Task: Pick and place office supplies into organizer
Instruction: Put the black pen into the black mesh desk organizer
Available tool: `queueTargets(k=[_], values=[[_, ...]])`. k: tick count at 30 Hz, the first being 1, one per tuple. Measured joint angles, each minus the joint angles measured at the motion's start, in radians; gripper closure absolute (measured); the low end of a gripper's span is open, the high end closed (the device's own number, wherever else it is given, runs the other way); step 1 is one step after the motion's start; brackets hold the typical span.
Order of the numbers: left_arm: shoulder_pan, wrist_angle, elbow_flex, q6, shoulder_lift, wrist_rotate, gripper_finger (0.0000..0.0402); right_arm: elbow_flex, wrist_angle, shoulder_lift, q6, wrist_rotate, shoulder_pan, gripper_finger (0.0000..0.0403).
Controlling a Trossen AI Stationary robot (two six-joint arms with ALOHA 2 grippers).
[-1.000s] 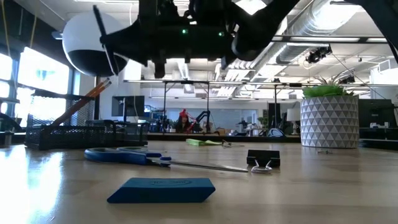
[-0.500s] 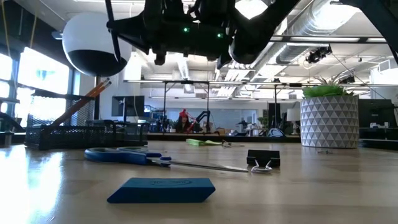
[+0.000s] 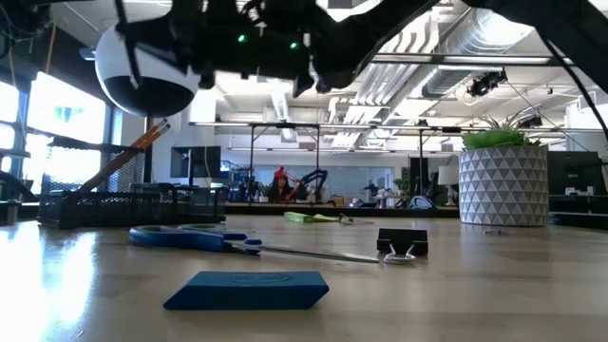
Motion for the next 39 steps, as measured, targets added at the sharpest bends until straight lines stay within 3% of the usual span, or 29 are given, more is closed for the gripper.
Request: queueTargets(k=[9,18,23,29,34,39], values=[[0.136,0.068,0.0,0.124,0.038,0.121,0.0178,0.081,-0.024,0.05,0.011,-0.001,0.0,0.0389],[0.248,0.176,0.0,0.239,0.079,0.057,0.0172,0.08,-0.05,0.046,0.019,-0.002,0.002,0.0389],[0.268,0.235,0.0,0.35,0.079,0.074,0.0228,0.08,-0.066,0.045,0.019,-0.003,0.002,0.0388],[0.267,0.306,0.002,0.464,0.092,0.151,0.0377,0.08,-0.097,0.045,0.01,0.022,0.0,0.0374],[0.269,0.318,0.0,0.538,0.093,0.183,0.0366,0.08,-0.148,0.045,-0.004,0.07,0.0,0.0343],[0.269,0.279,0.0,0.549,0.085,0.211,0.0388,0.08,-0.212,0.044,0.001,0.125,-0.007,0.032]])
